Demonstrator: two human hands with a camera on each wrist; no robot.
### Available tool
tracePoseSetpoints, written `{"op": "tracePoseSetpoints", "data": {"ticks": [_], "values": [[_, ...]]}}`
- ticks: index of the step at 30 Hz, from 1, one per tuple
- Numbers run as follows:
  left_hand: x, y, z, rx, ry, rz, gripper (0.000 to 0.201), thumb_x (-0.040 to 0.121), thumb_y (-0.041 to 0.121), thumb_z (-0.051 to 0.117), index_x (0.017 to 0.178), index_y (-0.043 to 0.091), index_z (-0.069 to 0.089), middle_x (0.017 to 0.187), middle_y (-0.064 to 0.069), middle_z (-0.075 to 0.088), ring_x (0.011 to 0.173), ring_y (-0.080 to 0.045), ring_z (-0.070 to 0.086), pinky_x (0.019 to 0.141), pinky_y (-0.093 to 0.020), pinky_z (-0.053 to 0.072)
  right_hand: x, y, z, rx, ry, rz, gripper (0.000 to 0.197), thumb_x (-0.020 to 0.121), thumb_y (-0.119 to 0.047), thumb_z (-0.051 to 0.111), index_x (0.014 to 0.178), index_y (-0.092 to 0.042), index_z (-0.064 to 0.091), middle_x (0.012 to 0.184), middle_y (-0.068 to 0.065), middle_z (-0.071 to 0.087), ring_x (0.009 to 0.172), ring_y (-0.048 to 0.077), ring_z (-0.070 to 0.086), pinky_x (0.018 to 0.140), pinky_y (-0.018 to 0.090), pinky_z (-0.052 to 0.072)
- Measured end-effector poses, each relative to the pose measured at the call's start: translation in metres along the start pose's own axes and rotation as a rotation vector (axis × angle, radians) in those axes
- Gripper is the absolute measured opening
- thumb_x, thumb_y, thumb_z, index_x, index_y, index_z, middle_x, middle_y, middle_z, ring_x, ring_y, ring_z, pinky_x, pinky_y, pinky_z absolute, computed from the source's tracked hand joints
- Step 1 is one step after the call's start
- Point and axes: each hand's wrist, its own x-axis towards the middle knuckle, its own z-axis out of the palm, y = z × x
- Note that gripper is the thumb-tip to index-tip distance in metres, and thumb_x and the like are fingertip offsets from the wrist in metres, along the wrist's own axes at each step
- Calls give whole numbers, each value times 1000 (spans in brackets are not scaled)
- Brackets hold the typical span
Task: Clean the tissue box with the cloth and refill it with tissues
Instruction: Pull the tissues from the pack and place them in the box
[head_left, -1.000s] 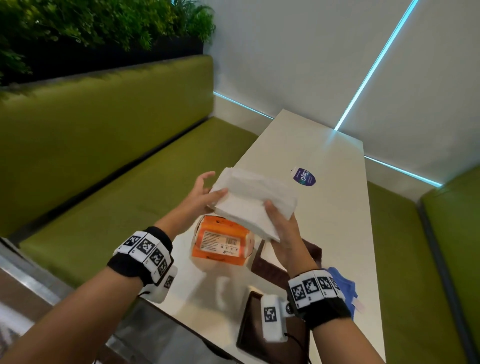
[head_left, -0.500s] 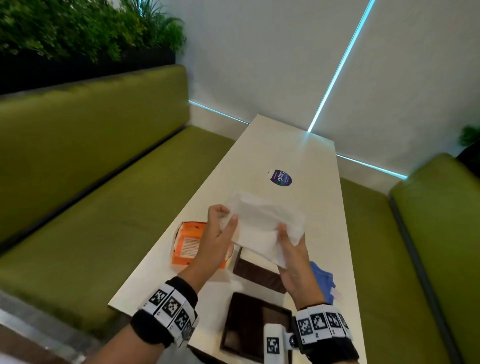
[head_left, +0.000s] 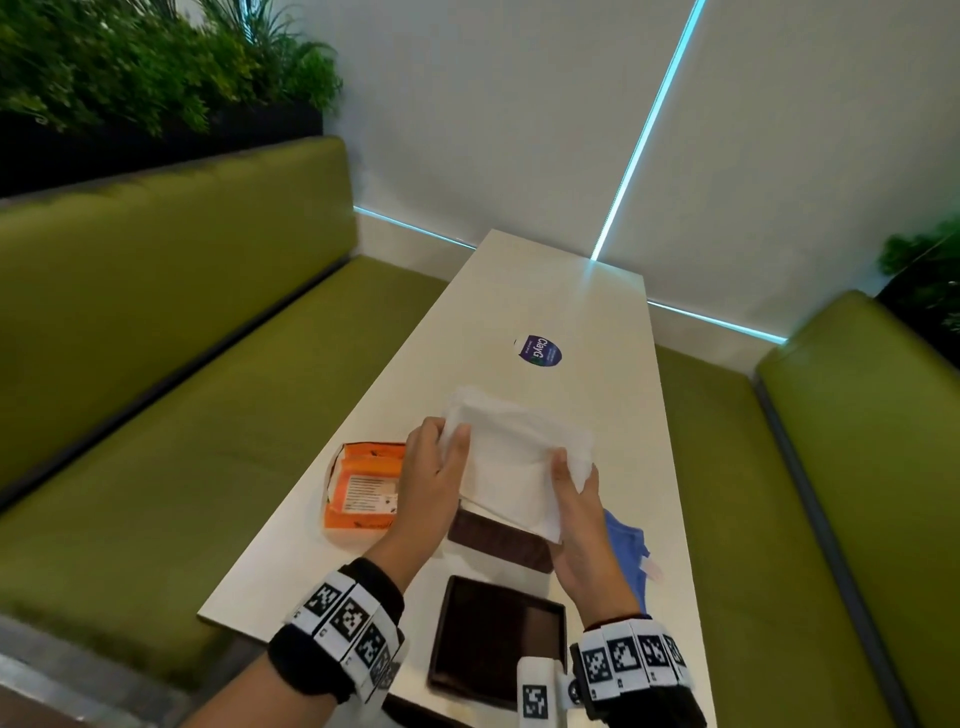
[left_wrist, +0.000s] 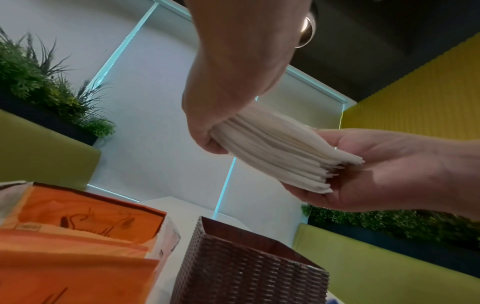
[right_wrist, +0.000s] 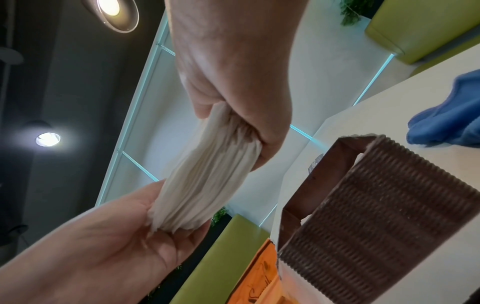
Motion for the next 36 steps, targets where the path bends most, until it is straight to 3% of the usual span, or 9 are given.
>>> {"op": "tracePoseSetpoints", "data": {"ticks": [7,11,15,18,21,24,30,32,36], "values": [[3,-2,-1,-29,-2,-8,29,95,56,43,98,29,51,100,-5,60,94,-25,58,76,-41,49,-5,-3,1,-115,-15,-1,58,88,-48,54,139,-32,33,125,-11,56,116,13,57,103,43,48],[2,10,-2,-168,52,-152,23,99,42,49,112,23,49,107,-2,58,104,-26,58,84,-42,52,-8,-3,3,-167,-10,-12,53,92,-40,54,138,-32,29,126,-10,55,111,8,57,93,31,52],[0,15,-1,-438,47,-356,50,87,49,64,128,33,39,116,-6,54,104,-24,57,81,-38,52,-7,-3,3,-47,26,29,53,91,-39,58,138,-32,34,129,-5,57,116,16,58,100,46,50],[1,9,-4,-434,-35,-377,74,70,64,72,130,45,34,119,0,53,114,-24,55,101,-46,47,-7,-4,0,-29,3,14,60,88,-40,61,140,-34,33,132,-5,56,119,17,57,102,47,48],[4,2,-10,-419,-168,-415,86,61,65,80,130,53,30,130,-2,51,121,-28,53,105,-52,45,-5,-3,-7,-37,10,1,78,77,-43,71,143,-33,31,135,-3,56,121,18,57,104,47,46],[6,-1,-10,-388,-189,-446,79,73,44,78,135,45,28,125,-4,56,109,-26,61,95,-44,53,-5,-3,-11,49,5,60,68,75,-34,75,136,-20,46,127,6,64,114,24,63,96,47,52],[0,-5,0,-227,-13,-352,66,83,44,73,134,41,32,121,-4,52,99,-15,56,71,-26,49,-12,-4,-11,167,-57,220,36,87,-31,65,115,-8,64,102,11,75,89,23,73,60,34,58],[-1,-7,1,-214,-7,-320,60,85,44,70,132,44,33,124,-5,50,102,-18,56,77,-31,51,-14,-4,-14,156,-75,243,28,90,-32,63,109,-11,66,94,8,76,83,19,74,62,35,59],[-2,-11,0,-175,-61,-288,51,91,47,61,130,54,29,127,-4,44,109,-24,53,95,-47,51,-17,-1,-17,6,-64,135,29,93,-26,59,122,-19,59,112,1,73,98,13,70,83,35,56]]}}
